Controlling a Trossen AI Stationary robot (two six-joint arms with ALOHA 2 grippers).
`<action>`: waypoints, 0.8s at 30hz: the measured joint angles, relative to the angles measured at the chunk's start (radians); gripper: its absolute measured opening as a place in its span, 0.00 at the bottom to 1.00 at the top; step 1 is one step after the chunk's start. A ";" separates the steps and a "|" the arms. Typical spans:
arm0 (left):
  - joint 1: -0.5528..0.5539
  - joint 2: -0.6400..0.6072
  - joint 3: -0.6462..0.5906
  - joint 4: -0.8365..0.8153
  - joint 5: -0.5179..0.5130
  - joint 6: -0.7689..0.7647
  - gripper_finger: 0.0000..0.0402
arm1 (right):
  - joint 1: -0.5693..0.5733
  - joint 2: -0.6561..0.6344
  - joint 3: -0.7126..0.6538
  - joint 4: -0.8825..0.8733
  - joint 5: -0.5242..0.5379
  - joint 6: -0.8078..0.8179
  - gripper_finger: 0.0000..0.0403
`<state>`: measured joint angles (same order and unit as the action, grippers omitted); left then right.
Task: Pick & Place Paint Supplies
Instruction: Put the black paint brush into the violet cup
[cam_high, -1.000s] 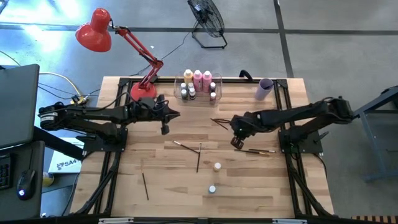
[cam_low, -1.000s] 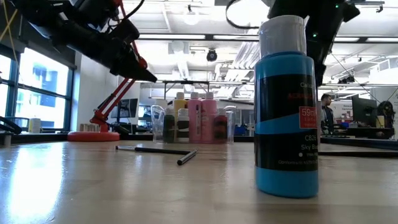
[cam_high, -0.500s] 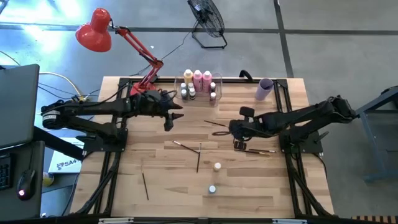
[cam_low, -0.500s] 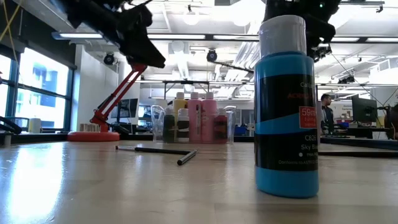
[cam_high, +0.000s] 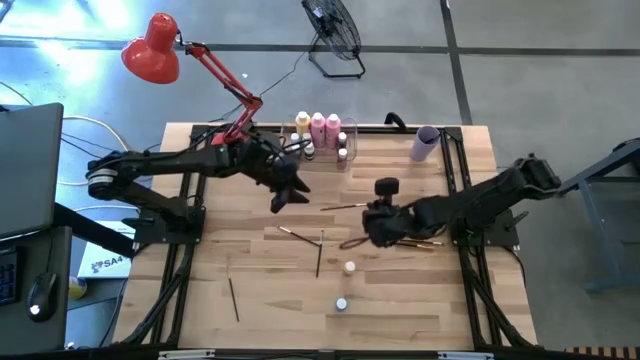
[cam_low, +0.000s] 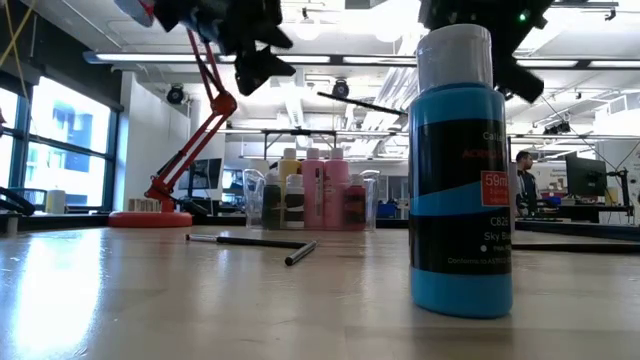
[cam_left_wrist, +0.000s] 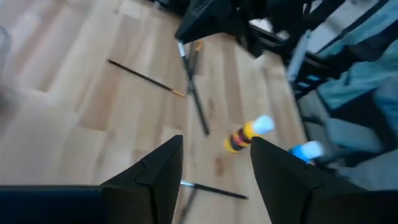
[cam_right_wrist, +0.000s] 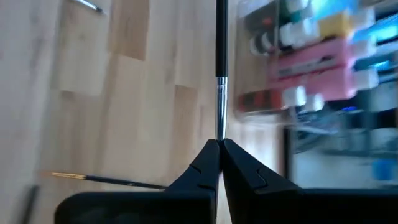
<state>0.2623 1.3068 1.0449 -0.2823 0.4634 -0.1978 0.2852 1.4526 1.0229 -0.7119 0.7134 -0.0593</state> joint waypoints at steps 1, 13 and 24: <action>0.000 0.009 0.016 -0.014 0.011 -0.022 0.46 | 0.012 0.019 0.000 0.010 0.036 -0.018 0.01; -0.001 0.146 0.049 -0.054 0.225 -0.384 0.46 | 0.137 0.111 0.000 0.335 0.263 -0.321 0.01; -0.032 0.218 0.049 0.111 0.268 -0.537 0.46 | 0.169 0.178 0.000 0.474 0.247 -0.458 0.01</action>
<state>0.2299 1.5250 1.0939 -0.1710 0.7317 -0.7347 0.4542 1.6304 1.0225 -0.2374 0.9608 -0.5173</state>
